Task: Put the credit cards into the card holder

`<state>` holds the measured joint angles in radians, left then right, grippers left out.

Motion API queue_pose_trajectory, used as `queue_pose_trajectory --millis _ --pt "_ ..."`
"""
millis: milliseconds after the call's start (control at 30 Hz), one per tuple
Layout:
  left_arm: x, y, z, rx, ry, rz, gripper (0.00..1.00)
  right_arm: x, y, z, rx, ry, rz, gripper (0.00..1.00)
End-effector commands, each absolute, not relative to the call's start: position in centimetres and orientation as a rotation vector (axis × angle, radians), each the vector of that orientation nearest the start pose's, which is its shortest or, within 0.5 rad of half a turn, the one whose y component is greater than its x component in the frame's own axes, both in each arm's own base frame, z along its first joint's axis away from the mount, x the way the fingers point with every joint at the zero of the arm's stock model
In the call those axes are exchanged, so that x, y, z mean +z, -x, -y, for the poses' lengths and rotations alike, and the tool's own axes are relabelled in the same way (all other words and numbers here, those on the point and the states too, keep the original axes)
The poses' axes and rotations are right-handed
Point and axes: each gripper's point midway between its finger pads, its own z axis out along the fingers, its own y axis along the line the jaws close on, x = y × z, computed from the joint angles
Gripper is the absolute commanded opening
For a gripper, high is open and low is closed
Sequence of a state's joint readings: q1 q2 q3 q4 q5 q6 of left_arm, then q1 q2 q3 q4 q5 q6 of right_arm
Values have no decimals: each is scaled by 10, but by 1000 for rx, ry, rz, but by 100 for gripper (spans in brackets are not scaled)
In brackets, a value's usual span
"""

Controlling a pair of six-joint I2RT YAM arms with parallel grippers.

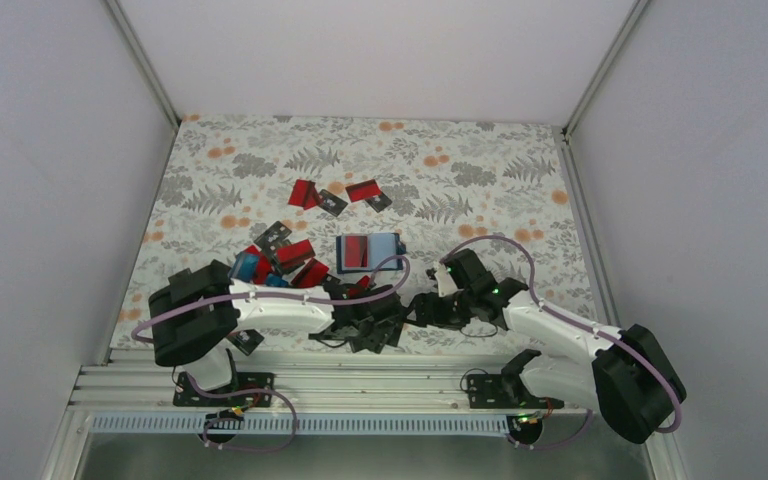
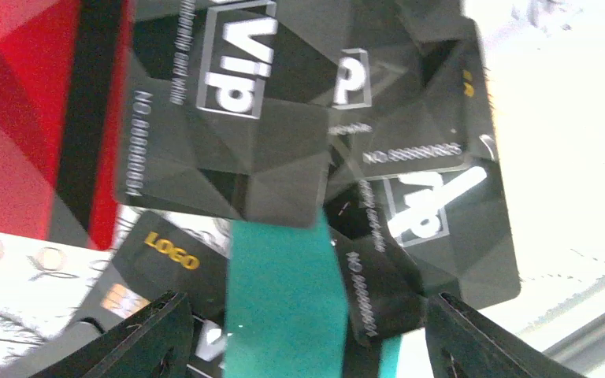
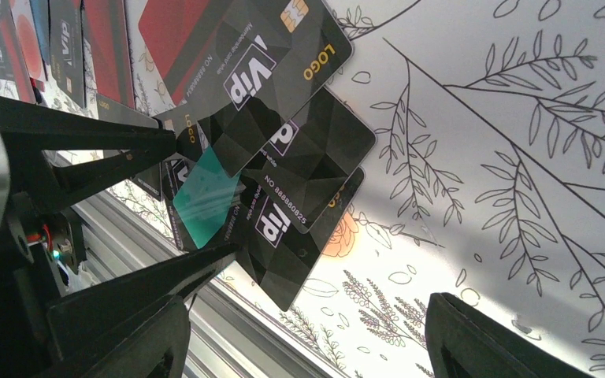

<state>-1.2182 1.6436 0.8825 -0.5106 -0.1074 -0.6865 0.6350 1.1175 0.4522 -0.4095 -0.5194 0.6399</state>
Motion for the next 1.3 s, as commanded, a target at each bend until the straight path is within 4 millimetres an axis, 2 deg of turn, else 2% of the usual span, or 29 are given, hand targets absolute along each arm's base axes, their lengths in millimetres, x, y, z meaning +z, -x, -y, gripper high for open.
queue_pose_trajectory --millis 0,267,467,633,800,967,1267 --pt "16 -101 313 -367 -844 -2814 74 50 -140 -212 1042 206 -2863 76" --pt "28 -93 330 -499 -892 -2774 73 48 -135 -212 1068 196 -2880 76" --pt "36 -91 341 -568 -897 -2764 72 43 -124 -210 1116 126 -2912 76" --pt "50 -94 346 -614 -869 -2739 71 49 -111 -216 1238 45 -2920 75" --pt "58 -115 327 -560 -765 -2736 67 58 -95 -226 1354 -31 -2912 75" --pt "48 -134 310 -569 -687 -2760 62 57 -82 -239 1421 -126 -2932 74" --pt "41 -138 321 -714 -713 -2738 57 46 -74 -253 1420 -317 -2946 69"
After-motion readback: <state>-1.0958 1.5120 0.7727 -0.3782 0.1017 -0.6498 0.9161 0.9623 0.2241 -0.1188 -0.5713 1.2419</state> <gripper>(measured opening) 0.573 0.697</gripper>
